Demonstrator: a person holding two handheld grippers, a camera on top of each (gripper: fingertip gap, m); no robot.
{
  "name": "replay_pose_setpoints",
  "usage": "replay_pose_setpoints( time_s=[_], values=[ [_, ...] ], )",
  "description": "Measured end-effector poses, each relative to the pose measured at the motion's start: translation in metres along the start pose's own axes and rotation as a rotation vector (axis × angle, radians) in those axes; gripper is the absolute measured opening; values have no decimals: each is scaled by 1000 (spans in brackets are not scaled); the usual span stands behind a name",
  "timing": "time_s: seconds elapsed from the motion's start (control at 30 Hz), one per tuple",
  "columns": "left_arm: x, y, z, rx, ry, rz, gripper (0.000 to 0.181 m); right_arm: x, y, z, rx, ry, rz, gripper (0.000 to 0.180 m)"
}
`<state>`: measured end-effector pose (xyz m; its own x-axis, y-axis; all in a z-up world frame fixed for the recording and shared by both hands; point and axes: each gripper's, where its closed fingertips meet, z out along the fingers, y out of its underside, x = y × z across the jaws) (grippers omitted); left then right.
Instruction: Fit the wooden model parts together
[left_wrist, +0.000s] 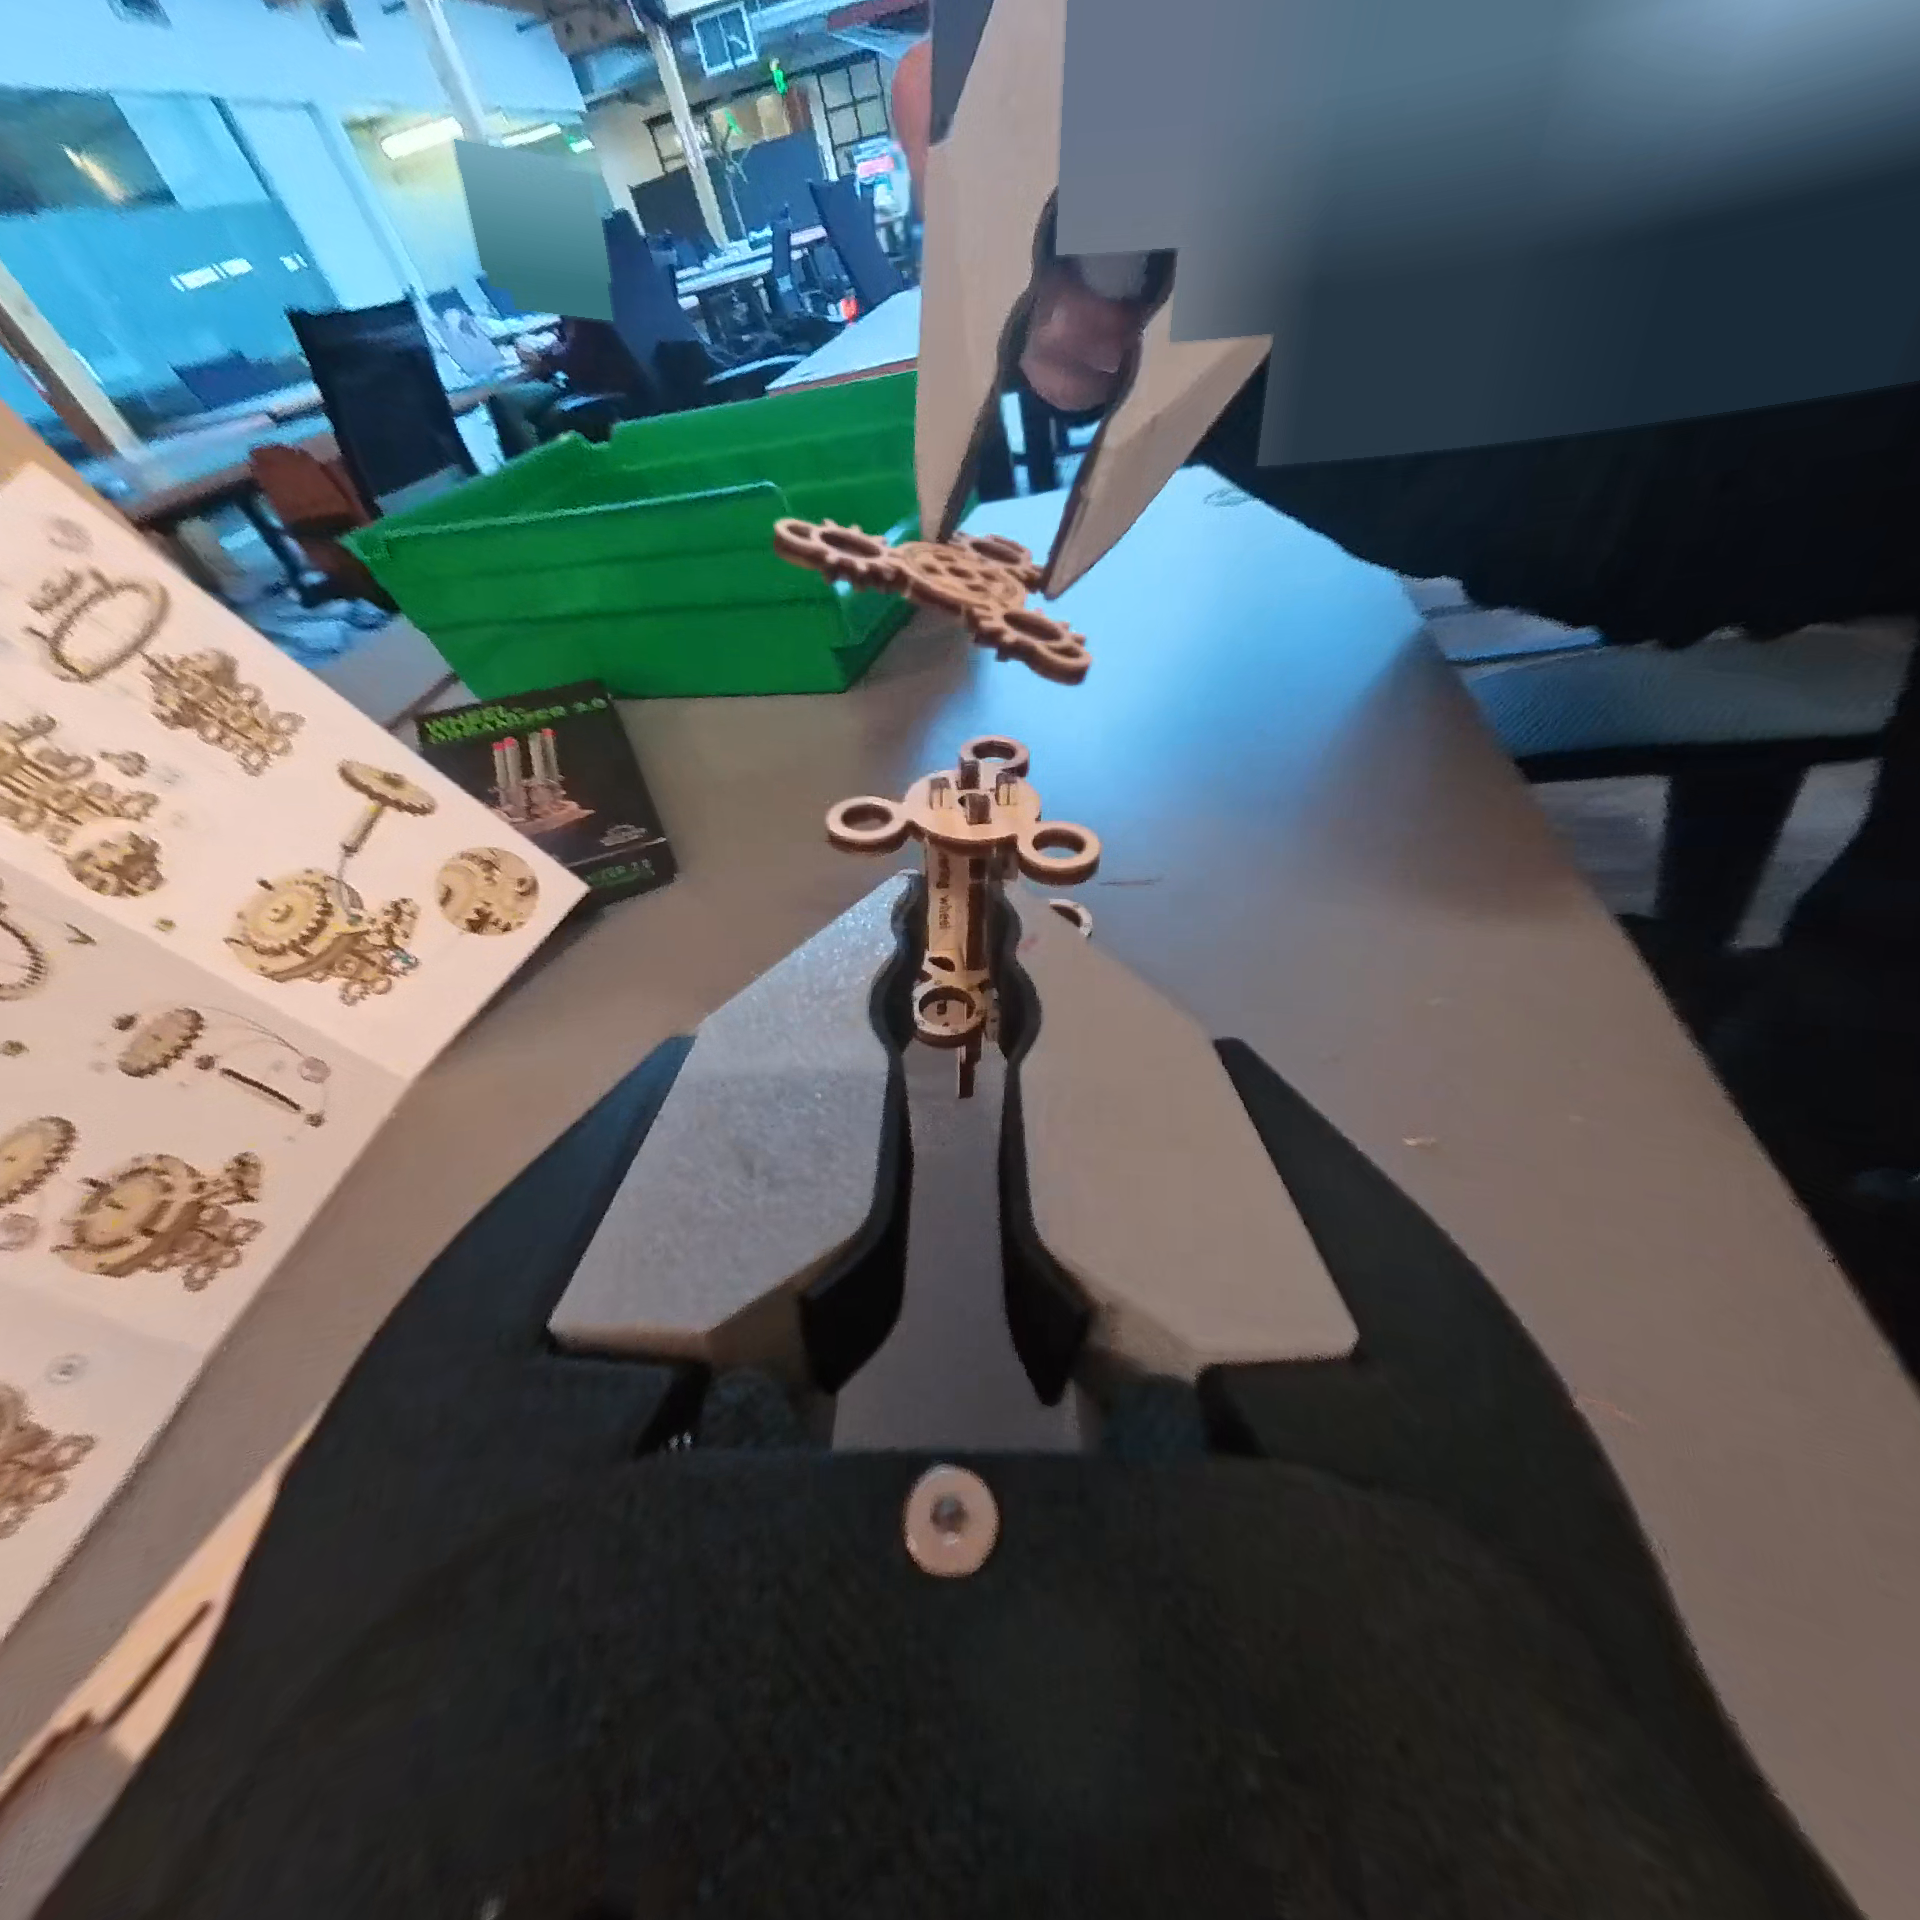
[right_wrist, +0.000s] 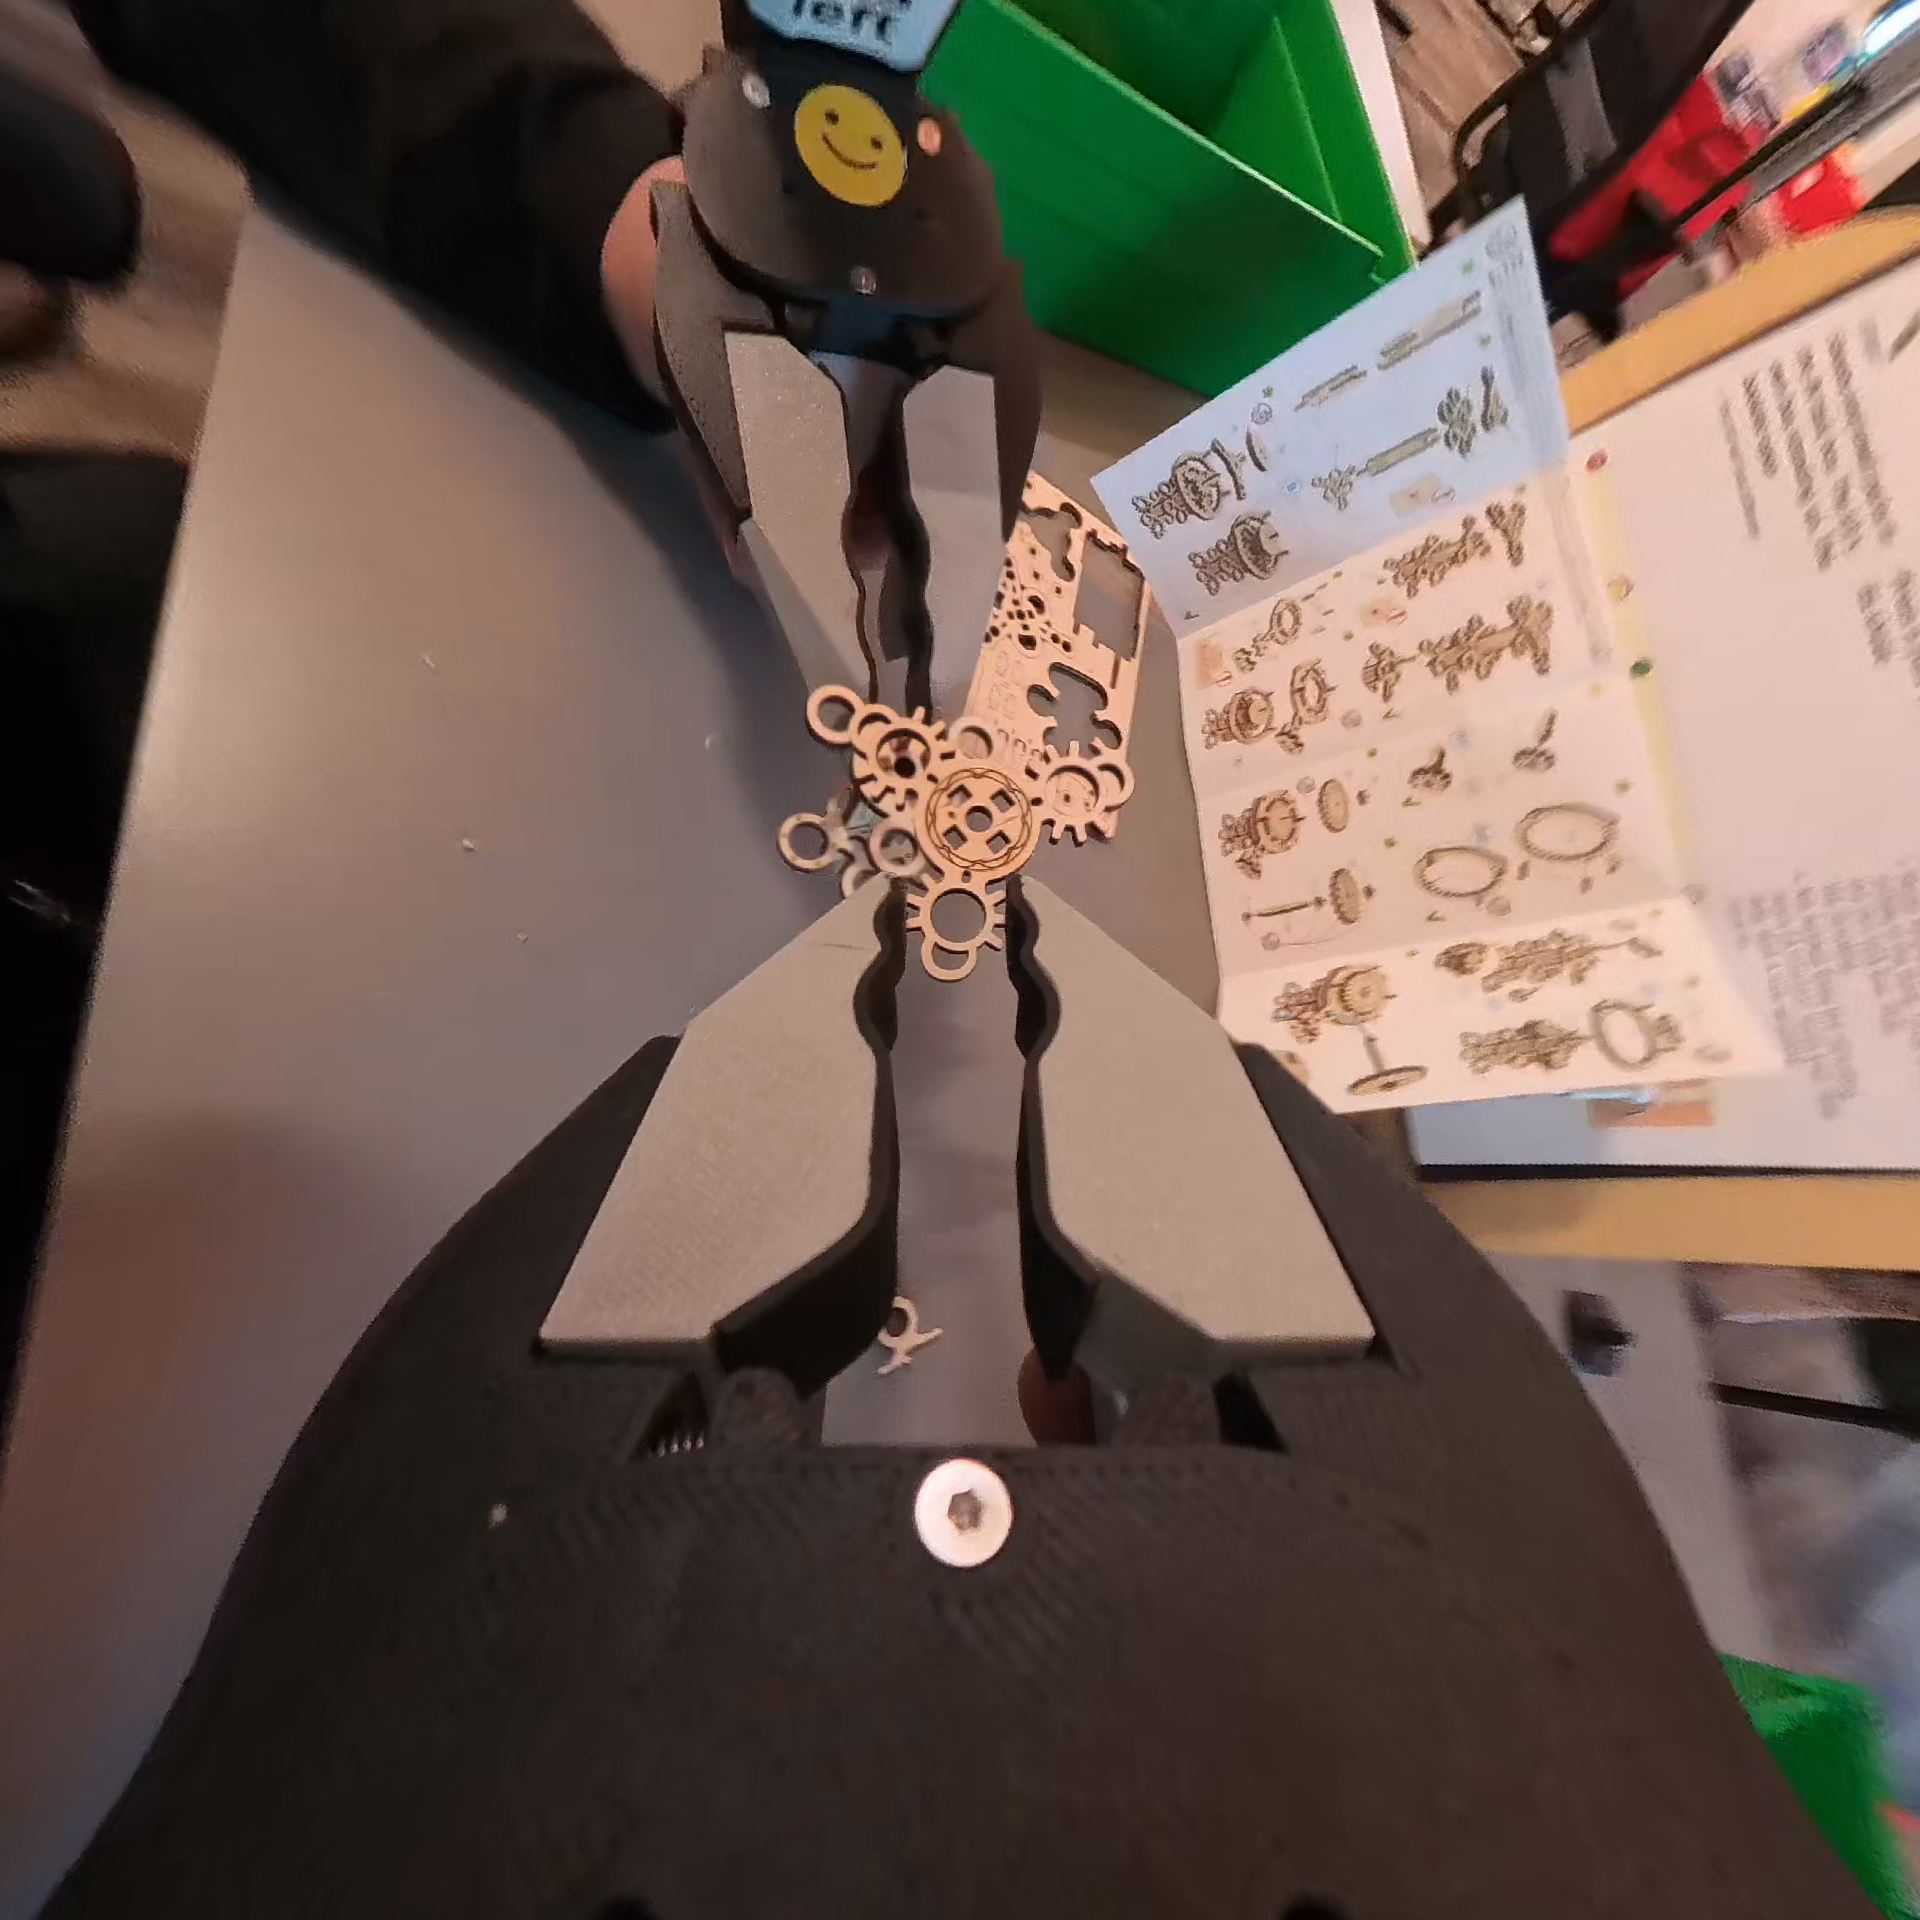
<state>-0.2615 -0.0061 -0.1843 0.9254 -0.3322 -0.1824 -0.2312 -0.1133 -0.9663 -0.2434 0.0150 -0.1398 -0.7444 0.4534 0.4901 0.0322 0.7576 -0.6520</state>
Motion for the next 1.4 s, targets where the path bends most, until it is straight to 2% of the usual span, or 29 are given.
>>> replay_pose_setpoints(
  time_s=[0.03,0.23,0.47,0.7,1.4],
  values=[
    [0,0,-1,4,13,-38,8,3,0,-1,5,-4,19,15],
    [-5,3,-1,-6,49,-196,8,14,5,4,-6,-44,130,15],
    [-1,17,5,-115,42,-201,8,4,0,18,-20,-194,199,15],
    [-2,14,2,-87,40,-207,8,-12,4,33,-66,-272,186,15],
    [-2,20,6,-129,47,-216,8,-20,17,39,-83,-300,234,15]
  ],
)
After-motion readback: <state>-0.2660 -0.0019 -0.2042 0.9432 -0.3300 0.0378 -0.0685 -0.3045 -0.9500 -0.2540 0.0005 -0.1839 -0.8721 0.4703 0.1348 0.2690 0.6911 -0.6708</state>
